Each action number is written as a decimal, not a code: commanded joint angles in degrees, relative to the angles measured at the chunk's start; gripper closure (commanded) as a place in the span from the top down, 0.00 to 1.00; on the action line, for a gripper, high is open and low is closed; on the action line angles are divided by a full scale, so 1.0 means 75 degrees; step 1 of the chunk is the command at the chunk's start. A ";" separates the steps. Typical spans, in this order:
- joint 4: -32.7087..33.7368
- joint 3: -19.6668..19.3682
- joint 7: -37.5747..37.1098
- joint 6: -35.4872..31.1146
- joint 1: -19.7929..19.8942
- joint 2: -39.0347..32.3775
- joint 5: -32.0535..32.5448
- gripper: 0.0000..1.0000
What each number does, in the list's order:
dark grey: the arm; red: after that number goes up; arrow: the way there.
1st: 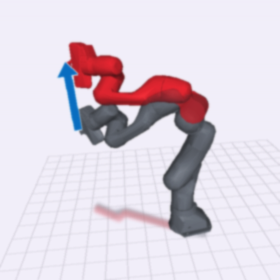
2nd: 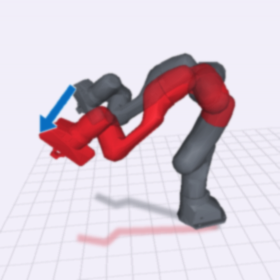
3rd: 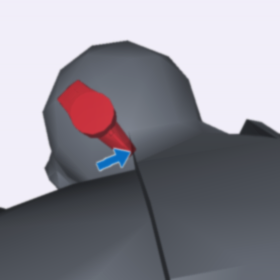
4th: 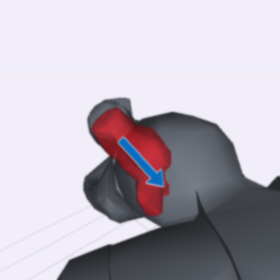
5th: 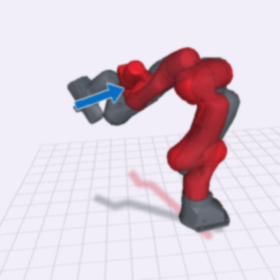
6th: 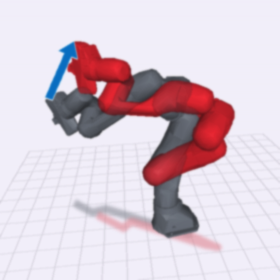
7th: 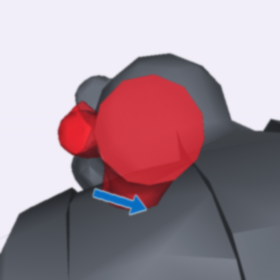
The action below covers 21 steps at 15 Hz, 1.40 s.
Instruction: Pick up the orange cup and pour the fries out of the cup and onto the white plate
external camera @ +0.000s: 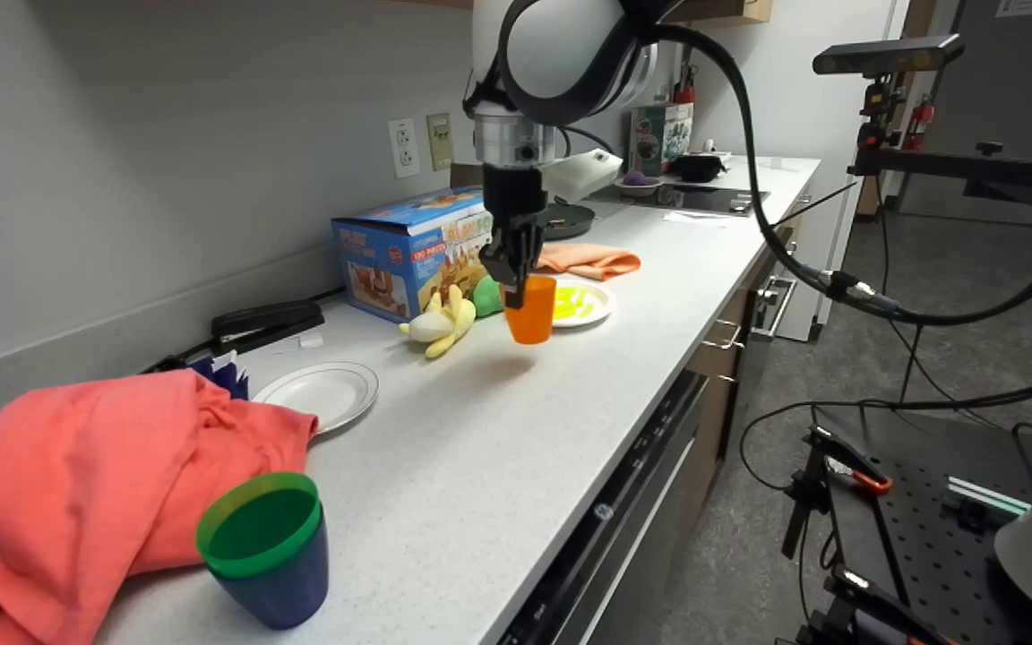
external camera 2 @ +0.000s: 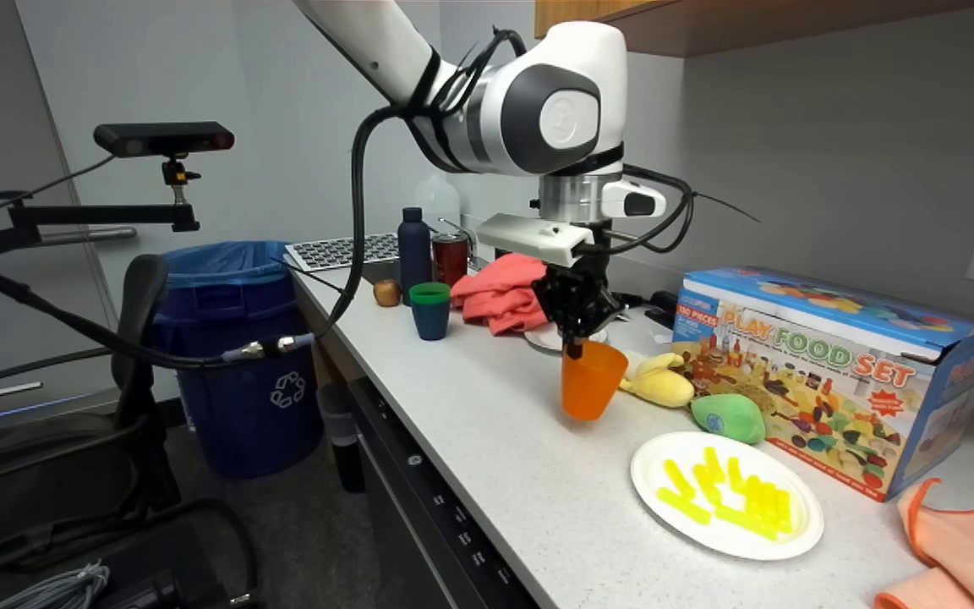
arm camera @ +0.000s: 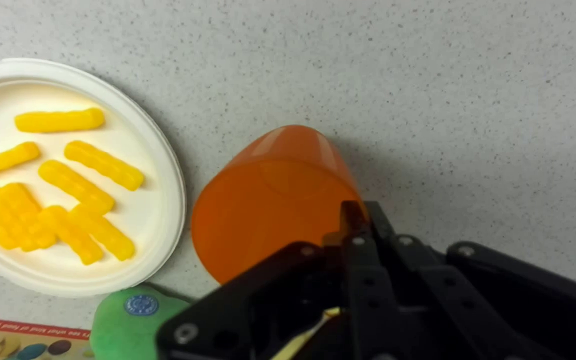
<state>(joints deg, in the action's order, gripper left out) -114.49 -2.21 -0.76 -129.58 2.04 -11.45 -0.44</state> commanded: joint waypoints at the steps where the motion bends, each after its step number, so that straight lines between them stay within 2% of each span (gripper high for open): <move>1: -0.0085 -0.0031 -0.0051 -0.0033 0.0009 0.0088 0.0091 0.29; 2: -0.0081 -0.0036 -0.0070 -0.0031 0.0008 0.0085 0.0095 0.30; 3: -0.0075 -0.0042 -0.0083 -0.0027 0.0006 0.0080 0.0105 0.36; 11: -0.0039 -0.0078 -0.0103 0.0033 0.0044 0.0084 0.0059 0.96; 12: -0.0041 -0.0089 -0.0105 0.0040 0.0057 0.0091 0.0052 1.00; 21: -0.0021 -0.0208 -0.0291 0.0092 0.0126 0.0144 0.0050 1.00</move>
<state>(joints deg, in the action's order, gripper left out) -114.51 -3.41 -1.32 -129.53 2.70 -11.41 -0.45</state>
